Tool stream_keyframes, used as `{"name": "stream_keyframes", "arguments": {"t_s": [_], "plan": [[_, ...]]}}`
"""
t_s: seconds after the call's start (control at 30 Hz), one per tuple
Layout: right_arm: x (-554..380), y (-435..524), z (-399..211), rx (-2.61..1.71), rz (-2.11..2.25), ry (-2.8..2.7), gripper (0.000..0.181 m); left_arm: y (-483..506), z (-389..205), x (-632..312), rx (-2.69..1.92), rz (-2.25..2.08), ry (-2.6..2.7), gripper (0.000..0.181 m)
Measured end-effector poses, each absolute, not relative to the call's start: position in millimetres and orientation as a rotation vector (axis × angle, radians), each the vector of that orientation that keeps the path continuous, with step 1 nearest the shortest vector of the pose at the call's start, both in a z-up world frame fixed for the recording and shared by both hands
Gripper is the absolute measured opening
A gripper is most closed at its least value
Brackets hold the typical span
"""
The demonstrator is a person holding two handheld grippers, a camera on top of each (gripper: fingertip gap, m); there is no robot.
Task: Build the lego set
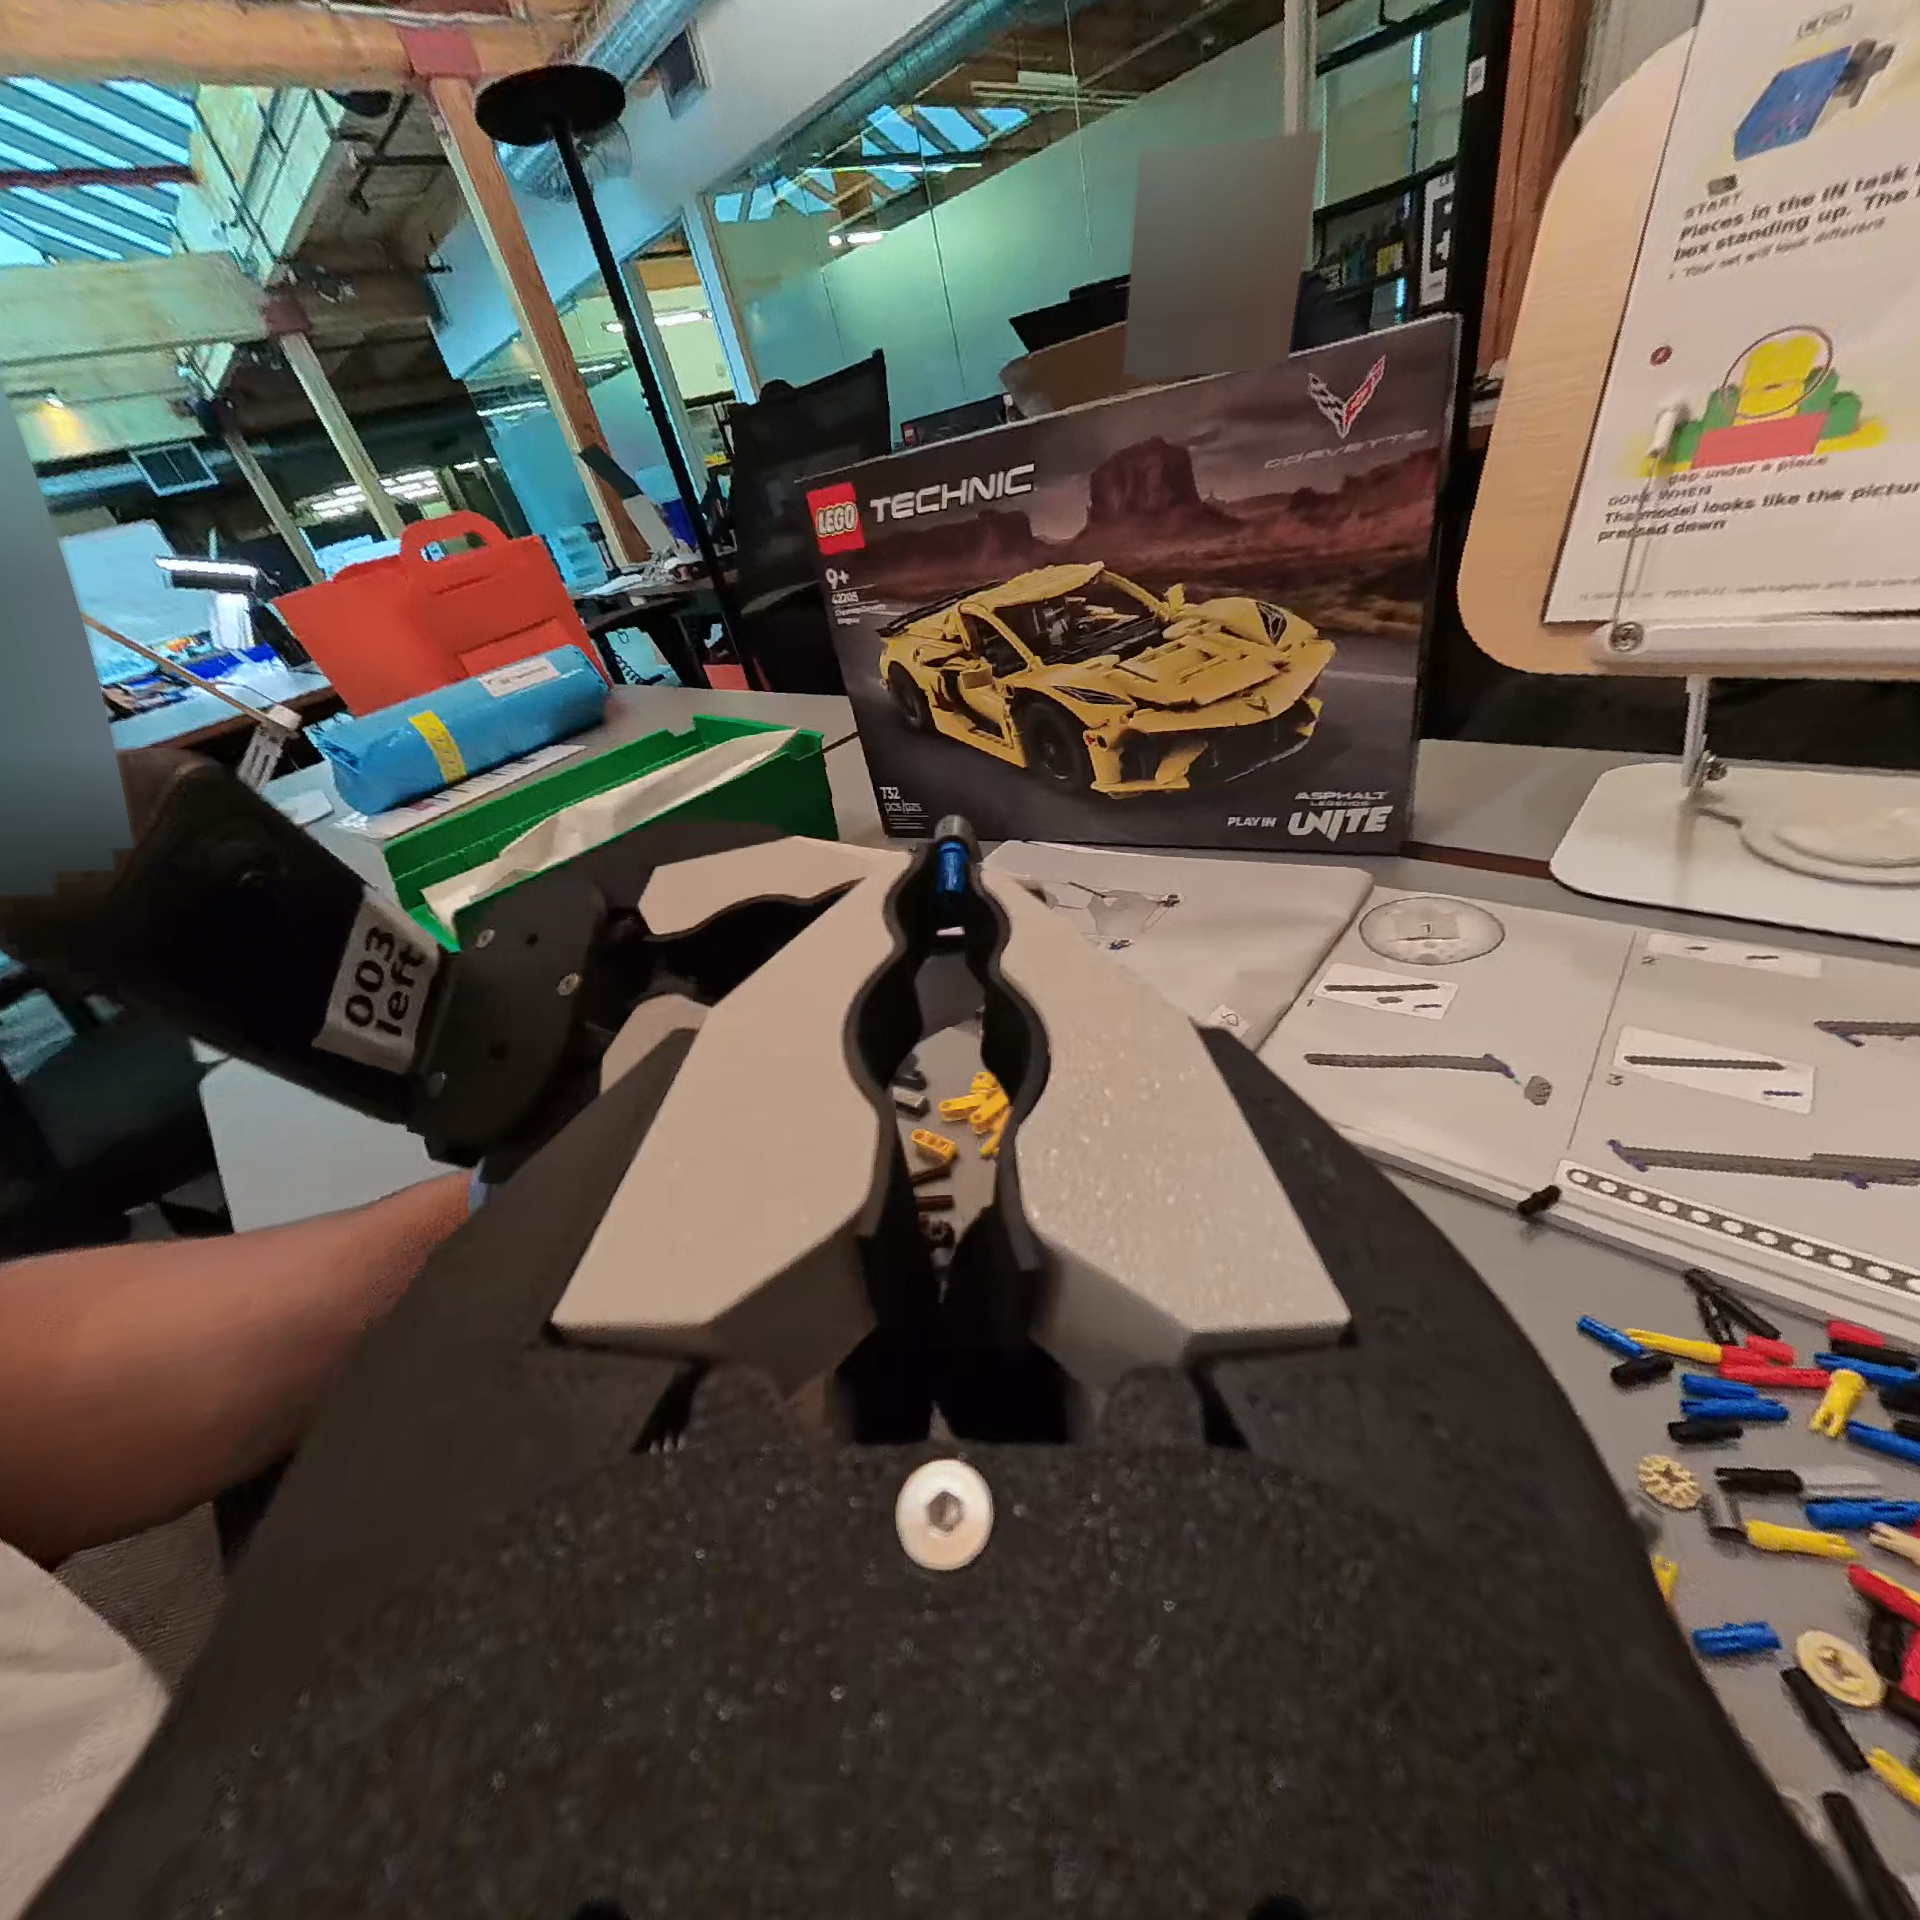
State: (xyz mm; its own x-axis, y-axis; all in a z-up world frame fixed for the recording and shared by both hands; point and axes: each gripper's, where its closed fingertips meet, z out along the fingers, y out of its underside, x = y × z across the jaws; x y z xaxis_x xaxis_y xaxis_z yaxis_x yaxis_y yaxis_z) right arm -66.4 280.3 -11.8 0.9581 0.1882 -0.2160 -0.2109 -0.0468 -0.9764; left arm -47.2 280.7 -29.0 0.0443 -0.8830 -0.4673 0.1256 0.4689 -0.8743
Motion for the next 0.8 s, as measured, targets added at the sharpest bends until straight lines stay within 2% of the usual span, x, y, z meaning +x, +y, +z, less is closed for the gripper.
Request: {"name": "stream_keyframes", "arguments": {"t_s": [0.1,0.17,0.27,0.37,0.4,0.57,0.6,0.67,0.8], "plan": [[-65,284,-18,-1.639,0.232,-0.006,0.005,286,-33,-44,-0.840,-1.003,1.282,0.007],[-72,281,-15,-1.609,0.224,-0.092,0.022,288,-33,-44,-0.884,-1.130,1.280,0.007],[-65,267,-5,-1.537,0.165,-0.241,0.025,285,-32,-47,-0.916,-1.346,1.308,0.007],[-79,260,-11,-1.556,0.384,-0.433,0.037,267,-25,-58,-0.859,-1.569,1.373,0.007],[-80,261,-10,-1.556,0.466,-0.446,0.050,262,-22,-62,-0.834,-1.615,1.387,0.007],[-103,255,-2,-1.515,0.801,-0.550,0.049,247,-21,-69,-0.770,-1.700,1.449,0.007],[-105,256,-5,-1.537,0.835,-0.545,0.044,245,-23,-68,-0.763,-1.691,1.460,0.007],[-103,260,-8,-1.548,0.813,-0.553,0.031,241,-25,-68,-0.756,-1.686,1.476,0.007],[-104,259,-8,-1.528,0.814,-0.561,0.030,239,-25,-68,-0.751,-1.677,1.484,0.007]]}}
